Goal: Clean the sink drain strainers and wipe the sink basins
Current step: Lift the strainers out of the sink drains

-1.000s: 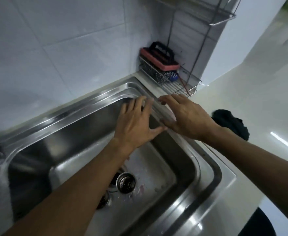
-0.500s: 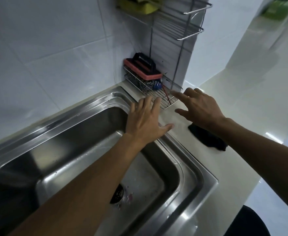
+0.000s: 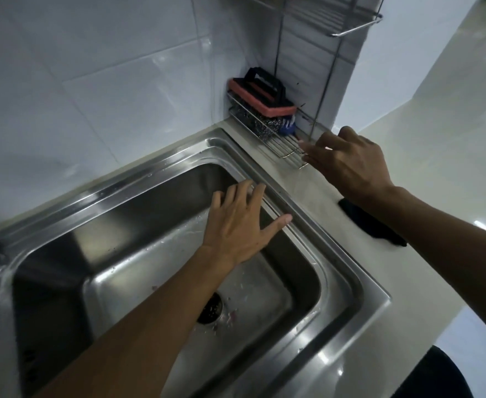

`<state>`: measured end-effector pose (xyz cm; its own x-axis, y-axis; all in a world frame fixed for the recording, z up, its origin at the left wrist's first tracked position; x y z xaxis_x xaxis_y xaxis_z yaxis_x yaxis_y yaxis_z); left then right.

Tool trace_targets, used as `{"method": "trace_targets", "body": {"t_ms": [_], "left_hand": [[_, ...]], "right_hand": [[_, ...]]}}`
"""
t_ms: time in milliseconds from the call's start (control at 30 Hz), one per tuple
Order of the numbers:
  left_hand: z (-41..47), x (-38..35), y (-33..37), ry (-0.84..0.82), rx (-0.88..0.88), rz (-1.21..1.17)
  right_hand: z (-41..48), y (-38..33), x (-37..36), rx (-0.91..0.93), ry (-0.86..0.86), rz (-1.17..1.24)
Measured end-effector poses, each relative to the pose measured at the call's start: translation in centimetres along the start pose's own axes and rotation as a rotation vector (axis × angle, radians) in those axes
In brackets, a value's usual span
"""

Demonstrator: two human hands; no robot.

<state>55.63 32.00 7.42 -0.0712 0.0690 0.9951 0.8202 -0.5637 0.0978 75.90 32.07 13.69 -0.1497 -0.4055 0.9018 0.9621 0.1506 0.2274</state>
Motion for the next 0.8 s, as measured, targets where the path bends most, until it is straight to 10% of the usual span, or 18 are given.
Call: {"method": "trace_targets", "body": {"t_ms": [233, 500, 800], "left_hand": [[-9.1, -2.4, -6.0, -0.007, 0.13, -0.018], [-21.5, -9.6, -15.5, -0.382, 0.407, -0.077], [-23.4, -14.4, -16.5, -0.566, 0.363, -0.097]], "right_hand": [[-2.7, -4.5, 4.4, -0.003, 0.135, 0.152], [-5.8, -18.7, 5.8, 0.053, 0.062, 0.448], [-8.8, -30.0, 1.5, 0.051, -0.347, 0.638]]}}
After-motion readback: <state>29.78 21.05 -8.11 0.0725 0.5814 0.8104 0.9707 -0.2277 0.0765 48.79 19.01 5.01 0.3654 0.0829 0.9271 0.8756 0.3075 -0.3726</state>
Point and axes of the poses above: each hand's wrist, its own z-axis towards the middle knuckle, its own x-axis out of the back of the hand, y = z × x, the point moved 6 cm from there along z, towards the middle knuckle, and after that the axes turned 6 degrees about -y, right-handed, at the moved point
